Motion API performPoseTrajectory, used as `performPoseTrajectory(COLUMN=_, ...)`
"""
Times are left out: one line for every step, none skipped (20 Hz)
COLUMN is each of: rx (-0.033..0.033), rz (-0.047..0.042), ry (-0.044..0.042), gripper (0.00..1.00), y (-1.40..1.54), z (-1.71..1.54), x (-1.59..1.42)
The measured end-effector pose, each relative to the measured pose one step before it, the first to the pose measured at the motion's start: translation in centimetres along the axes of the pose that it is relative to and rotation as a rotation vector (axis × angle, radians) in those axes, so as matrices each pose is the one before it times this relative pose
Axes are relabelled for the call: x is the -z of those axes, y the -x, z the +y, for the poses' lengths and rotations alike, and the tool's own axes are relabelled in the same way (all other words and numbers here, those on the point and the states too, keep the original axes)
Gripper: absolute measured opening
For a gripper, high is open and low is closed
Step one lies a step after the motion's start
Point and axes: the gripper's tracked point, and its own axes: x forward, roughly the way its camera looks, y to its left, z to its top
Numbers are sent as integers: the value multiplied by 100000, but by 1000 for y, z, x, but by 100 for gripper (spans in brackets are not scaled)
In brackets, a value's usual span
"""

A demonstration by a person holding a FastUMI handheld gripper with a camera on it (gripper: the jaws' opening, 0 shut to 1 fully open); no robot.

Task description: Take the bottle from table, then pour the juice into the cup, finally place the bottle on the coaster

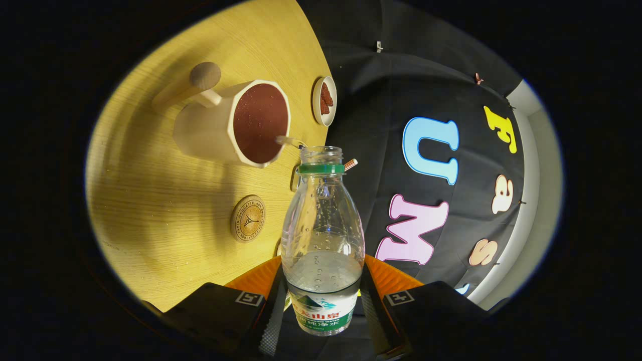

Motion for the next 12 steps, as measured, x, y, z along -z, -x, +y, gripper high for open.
performPoseTrajectory(rx=-83, rz=-82, ry=51, gripper=72, y=-163, z=-60, x=-41)
performPoseTrajectory(rx=80, rz=-242, ry=-44, gripper=73, y=26, z=-100, x=-63)
performPoseTrajectory(rx=-35, rz=-348, ry=97, gripper=73, y=-44, z=-44, x=-60)
performPoseTrajectory(rx=89, rz=-479, ry=520, gripper=72, y=56, z=-77, x=-17)
performPoseTrajectory(rx=146, rz=-422, ry=984, gripper=72, y=-197, z=-106, x=-85)
performPoseTrajectory(rx=299, rz=-360, ry=1116, gripper=73, y=-46, z=-37, x=-64)
performPoseTrajectory(rx=182, rz=-324, ry=717, gripper=72, y=19, z=-25, x=-21)
performPoseTrajectory(rx=143, rz=-280, ry=445, gripper=73, y=74, z=33, x=48)
performPoseTrajectory(rx=468, rz=-24, ry=534, gripper=73, y=-176, z=-25, x=-30)
performPoseTrajectory(rx=372, rz=-135, ry=705, gripper=73, y=11, z=-86, x=56)
performPoseTrajectory(rx=201, rz=-38, ry=660, gripper=73, y=25, z=-74, x=47)
performPoseTrajectory(rx=327, rz=-177, ry=764, gripper=72, y=-111, z=-94, x=-19)
